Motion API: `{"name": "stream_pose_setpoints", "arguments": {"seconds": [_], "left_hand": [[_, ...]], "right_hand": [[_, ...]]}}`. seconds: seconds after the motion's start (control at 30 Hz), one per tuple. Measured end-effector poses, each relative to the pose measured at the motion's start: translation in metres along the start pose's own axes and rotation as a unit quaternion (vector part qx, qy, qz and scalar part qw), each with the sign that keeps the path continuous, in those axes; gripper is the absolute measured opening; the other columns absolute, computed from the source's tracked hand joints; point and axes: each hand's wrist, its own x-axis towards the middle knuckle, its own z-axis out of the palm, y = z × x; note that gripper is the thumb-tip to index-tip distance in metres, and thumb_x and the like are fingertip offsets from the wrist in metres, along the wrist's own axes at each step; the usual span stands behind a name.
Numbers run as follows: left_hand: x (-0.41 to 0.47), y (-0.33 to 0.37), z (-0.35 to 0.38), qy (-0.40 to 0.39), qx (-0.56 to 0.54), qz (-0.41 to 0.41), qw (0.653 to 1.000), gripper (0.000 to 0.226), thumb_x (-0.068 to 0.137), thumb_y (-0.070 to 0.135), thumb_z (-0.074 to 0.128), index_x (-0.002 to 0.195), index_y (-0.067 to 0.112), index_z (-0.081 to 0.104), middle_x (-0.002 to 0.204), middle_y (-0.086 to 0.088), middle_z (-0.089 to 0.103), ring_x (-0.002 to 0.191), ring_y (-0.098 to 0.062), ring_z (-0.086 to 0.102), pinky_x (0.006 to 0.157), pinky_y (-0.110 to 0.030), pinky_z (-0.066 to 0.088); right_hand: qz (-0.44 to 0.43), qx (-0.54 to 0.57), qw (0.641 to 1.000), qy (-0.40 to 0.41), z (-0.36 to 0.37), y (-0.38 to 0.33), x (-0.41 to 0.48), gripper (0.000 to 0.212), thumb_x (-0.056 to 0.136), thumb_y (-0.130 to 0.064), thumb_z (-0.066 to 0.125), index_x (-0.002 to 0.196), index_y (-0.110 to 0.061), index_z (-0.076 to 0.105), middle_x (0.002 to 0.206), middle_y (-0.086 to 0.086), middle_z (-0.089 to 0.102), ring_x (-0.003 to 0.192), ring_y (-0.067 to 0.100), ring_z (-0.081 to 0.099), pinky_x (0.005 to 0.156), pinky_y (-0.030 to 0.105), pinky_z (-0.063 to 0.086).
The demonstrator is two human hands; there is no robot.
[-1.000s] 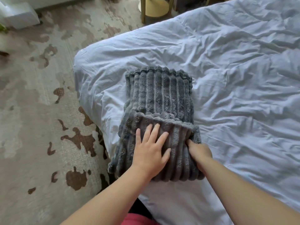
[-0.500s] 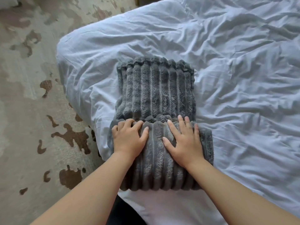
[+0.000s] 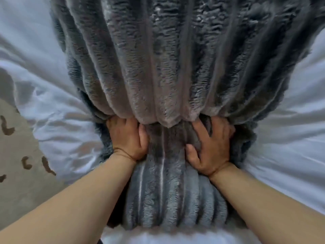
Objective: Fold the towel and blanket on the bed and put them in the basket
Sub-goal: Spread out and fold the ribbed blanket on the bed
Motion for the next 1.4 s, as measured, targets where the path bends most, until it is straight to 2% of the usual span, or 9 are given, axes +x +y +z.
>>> {"name": "stream_pose_setpoints", "arguments": {"seconds": [0.2,0.5,0.63,0.8,0.93,1.07,1.2,1.3,1.4], "left_hand": [[0.000,0.013,-0.034,-0.011,-0.039,-0.005,0.999,0.047,0.083,0.024,0.032,0.080,-0.013,0.061,0.078,-0.033,0.061,0.069,-0.049,0.061,0.067,-0.038,0.039],[0.000,-0.004,0.006,0.040,-0.059,0.028,0.997,0.033,0.082,0.023,0.032,0.095,0.000,0.051,0.086,-0.034,0.064,0.079,-0.043,0.059,0.069,-0.037,0.035],[0.002,0.010,-0.032,-0.003,-0.071,-0.010,0.997,0.048,0.081,0.031,0.034,0.081,-0.006,0.064,0.078,-0.029,0.062,0.072,-0.045,0.061,0.068,-0.043,0.045],[0.000,0.045,-0.116,-0.077,-0.015,-0.054,0.995,0.037,0.089,0.036,0.049,0.106,0.007,0.064,0.109,-0.020,0.059,0.100,-0.039,0.055,0.082,-0.045,0.041],[-0.046,0.081,-0.176,-0.045,-0.011,0.176,0.983,0.049,0.077,0.056,0.054,0.110,0.022,0.065,0.117,-0.009,0.059,0.112,-0.033,0.055,0.099,-0.050,0.039],[-0.087,0.088,-0.184,-0.371,0.159,0.204,0.892,0.107,0.062,0.083,0.051,0.148,0.040,0.003,0.158,-0.008,0.006,0.145,-0.037,0.001,0.111,-0.064,0.006],[-0.092,0.086,-0.173,-0.369,0.229,0.186,0.881,0.128,0.062,0.070,0.070,0.143,0.041,-0.024,0.156,-0.009,-0.014,0.143,-0.042,-0.005,0.109,-0.065,0.014],[-0.100,0.094,-0.165,-0.362,0.267,0.165,0.878,0.132,0.064,0.061,0.075,0.141,0.038,-0.029,0.154,-0.012,-0.017,0.142,-0.046,-0.005,0.107,-0.067,0.014],[-0.104,0.096,-0.160,-0.356,0.284,0.158,0.876,0.130,0.067,0.055,0.075,0.141,0.036,-0.030,0.155,-0.014,-0.018,0.142,-0.046,-0.006,0.107,-0.066,0.015]], "right_hand": [[0.043,0.012,0.998,-0.046,-0.036,-0.021,0.005,0.061,0.092,-0.061,0.009,0.126,-0.020,0.040,0.122,0.033,0.055,0.113,0.031,0.035,0.090,0.038,0.028],[-0.007,0.007,1.000,-0.015,-0.002,0.000,-0.001,0.060,0.094,-0.058,0.011,0.126,-0.017,0.041,0.125,0.011,0.034,0.112,0.030,0.037,0.092,0.038,0.028],[0.028,-0.015,0.999,-0.042,-0.032,-0.015,0.007,0.064,0.093,-0.060,0.013,0.126,-0.015,0.045,0.124,0.032,0.052,0.114,0.034,0.040,0.091,0.041,0.032],[0.048,-0.050,0.989,-0.132,-0.083,-0.040,0.013,0.067,0.082,-0.045,0.034,0.124,0.000,0.062,0.123,0.035,0.054,0.106,0.052,0.055,0.090,0.057,0.044],[0.100,-0.098,0.967,-0.213,-0.106,-0.053,0.022,0.070,0.085,-0.052,0.027,0.142,-0.016,0.046,0.141,0.023,0.043,0.125,0.041,0.042,0.104,0.048,0.030],[0.102,-0.146,0.942,-0.284,-0.130,-0.067,0.032,0.059,0.094,-0.052,0.031,0.149,-0.030,0.027,0.148,0.012,0.034,0.135,0.030,0.029,0.116,0.047,0.012],[0.211,-0.008,0.970,-0.117,-0.180,-0.098,0.005,0.056,0.092,-0.038,0.052,0.144,-0.021,0.041,0.143,0.013,0.040,0.135,0.027,0.033,0.116,0.043,0.017],[0.410,0.097,0.906,0.046,-0.204,-0.123,-0.048,0.028,0.082,-0.018,0.063,0.108,-0.009,0.060,0.108,0.014,0.057,0.106,0.031,0.052,0.091,0.034,0.037],[0.618,0.257,0.740,-0.068,-0.201,-0.133,-0.097,0.013,0.084,-0.020,0.066,0.077,-0.013,0.059,0.072,0.007,0.057,0.067,0.024,0.054,0.060,0.030,0.038]]}}
